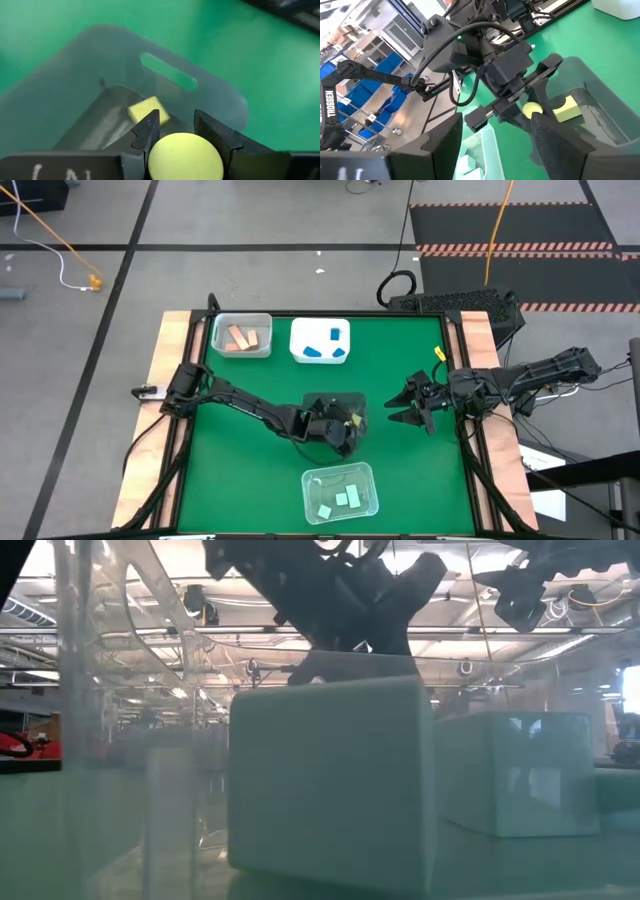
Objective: Sort & place blocks by color
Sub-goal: Put the light green block into the black bin
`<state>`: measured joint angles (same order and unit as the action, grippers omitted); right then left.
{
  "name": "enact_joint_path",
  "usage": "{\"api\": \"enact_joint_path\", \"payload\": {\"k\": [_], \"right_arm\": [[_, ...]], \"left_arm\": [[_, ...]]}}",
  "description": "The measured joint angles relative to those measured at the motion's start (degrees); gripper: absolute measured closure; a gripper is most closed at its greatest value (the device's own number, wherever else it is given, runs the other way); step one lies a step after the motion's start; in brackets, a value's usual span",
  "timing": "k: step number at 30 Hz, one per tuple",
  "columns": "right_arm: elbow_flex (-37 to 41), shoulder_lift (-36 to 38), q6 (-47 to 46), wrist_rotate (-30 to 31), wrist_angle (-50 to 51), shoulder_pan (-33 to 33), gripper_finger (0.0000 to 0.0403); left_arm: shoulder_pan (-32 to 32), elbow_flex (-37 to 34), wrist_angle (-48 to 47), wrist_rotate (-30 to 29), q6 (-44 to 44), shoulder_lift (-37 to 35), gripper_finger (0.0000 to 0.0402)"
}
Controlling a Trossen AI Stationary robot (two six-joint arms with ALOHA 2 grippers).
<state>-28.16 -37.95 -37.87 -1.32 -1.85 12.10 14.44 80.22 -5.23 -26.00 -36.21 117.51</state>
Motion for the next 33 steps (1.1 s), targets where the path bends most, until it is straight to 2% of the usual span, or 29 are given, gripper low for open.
{"api": "enact_joint_path", "payload": {"k": [3,9,28,30,33], "right_arm": [[0.0,0.02,0.19,0.15,0.0,0.0,0.0176],[0.0,0.0,-0.09,4.83,-0.01,-0.03,0.0176],[0.0,0.0,-0.44,5.99,-0.02,-0.02,0.0176],[0.0,0.0,-0.45,5.97,-0.04,-0.02,0.0176],[0.0,0.0,-0.45,5.92,-0.04,-0.02,0.0176]], "left_arm": [[0.34,-2.31,4.1,-0.82,-2.56,-0.02,0.0286],[-0.34,-4.41,8.72,-1.51,-0.21,-0.51,0.0285],[-3.24,-4.58,6.75,-1.54,-0.96,-0.57,0.0284],[-3.63,-4.58,6.69,-0.17,-1.18,-0.57,0.0284],[-4.55,-4.58,6.7,4.88,-2.58,-0.57,0.0284]]}}
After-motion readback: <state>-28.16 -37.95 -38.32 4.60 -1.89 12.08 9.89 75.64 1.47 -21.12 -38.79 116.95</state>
